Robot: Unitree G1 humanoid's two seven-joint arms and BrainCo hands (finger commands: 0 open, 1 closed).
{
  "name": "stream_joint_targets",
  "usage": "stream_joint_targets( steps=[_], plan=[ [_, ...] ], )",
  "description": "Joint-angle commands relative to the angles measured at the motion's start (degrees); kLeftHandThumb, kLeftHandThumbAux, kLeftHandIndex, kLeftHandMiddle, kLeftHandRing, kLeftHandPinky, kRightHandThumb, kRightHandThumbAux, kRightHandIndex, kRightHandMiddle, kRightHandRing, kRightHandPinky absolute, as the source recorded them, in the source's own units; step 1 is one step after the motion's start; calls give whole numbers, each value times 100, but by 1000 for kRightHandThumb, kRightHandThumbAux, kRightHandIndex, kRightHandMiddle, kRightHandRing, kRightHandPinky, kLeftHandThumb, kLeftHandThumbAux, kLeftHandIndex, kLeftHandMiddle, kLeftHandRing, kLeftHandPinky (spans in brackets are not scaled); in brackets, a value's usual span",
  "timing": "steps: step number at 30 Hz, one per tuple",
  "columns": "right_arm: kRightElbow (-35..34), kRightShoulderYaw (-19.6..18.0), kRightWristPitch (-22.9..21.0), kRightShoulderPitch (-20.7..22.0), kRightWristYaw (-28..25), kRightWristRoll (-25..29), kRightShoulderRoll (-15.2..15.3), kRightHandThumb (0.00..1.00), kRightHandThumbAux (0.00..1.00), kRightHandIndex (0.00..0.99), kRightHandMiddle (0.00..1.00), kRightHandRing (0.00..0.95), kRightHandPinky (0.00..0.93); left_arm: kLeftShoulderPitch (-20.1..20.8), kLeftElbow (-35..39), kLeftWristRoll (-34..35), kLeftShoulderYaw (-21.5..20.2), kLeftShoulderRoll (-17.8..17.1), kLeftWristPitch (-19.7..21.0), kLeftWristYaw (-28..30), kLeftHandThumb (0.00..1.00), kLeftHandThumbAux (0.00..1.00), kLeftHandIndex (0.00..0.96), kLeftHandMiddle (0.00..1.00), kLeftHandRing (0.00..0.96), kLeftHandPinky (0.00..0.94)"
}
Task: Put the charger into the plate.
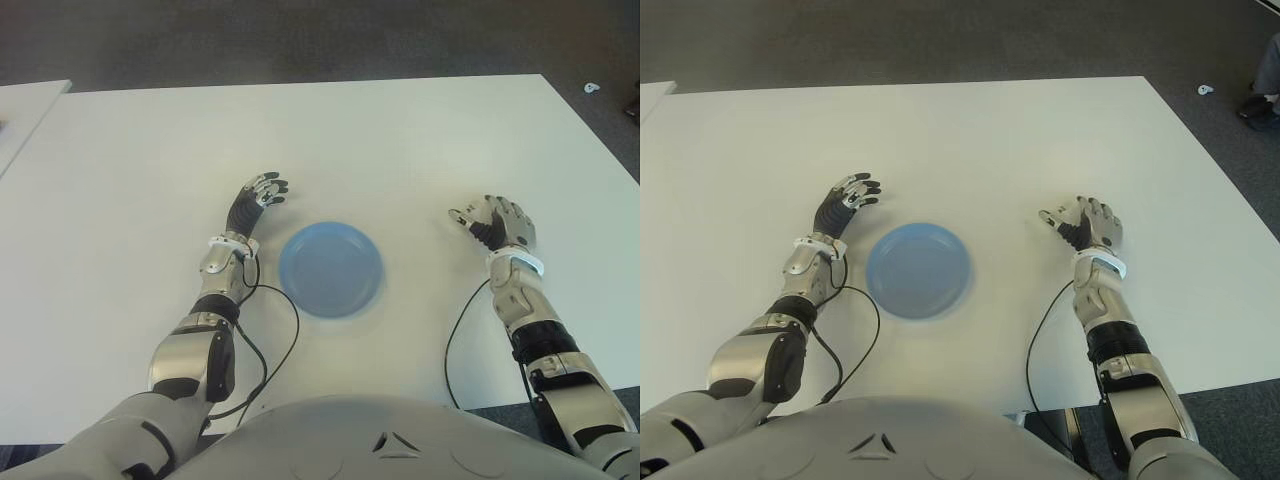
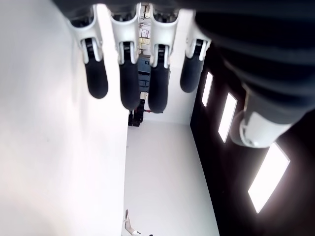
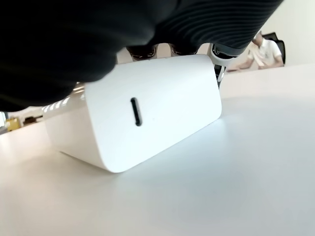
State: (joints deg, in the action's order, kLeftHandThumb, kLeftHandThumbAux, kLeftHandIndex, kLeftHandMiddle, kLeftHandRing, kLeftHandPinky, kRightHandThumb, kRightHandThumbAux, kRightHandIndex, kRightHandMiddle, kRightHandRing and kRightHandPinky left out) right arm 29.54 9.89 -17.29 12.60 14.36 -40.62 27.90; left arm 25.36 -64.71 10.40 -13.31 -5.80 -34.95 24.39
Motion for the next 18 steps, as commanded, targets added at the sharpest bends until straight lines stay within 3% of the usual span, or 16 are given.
stream_joint_targets(
  steps=[1, 18],
  plan=[
    [259, 38, 20, 30, -35, 93, 48, 345, 106, 0, 0, 0, 0, -154, -78, 0, -17, -36, 89, 23, 44, 549, 266, 329, 317, 303],
    [141, -7, -23, -18, 235, 23, 220, 347, 122, 0, 0, 0, 0, -131, -116, -6, -26, -47, 94, -22, 44, 552, 260, 328, 320, 309]
  ],
)
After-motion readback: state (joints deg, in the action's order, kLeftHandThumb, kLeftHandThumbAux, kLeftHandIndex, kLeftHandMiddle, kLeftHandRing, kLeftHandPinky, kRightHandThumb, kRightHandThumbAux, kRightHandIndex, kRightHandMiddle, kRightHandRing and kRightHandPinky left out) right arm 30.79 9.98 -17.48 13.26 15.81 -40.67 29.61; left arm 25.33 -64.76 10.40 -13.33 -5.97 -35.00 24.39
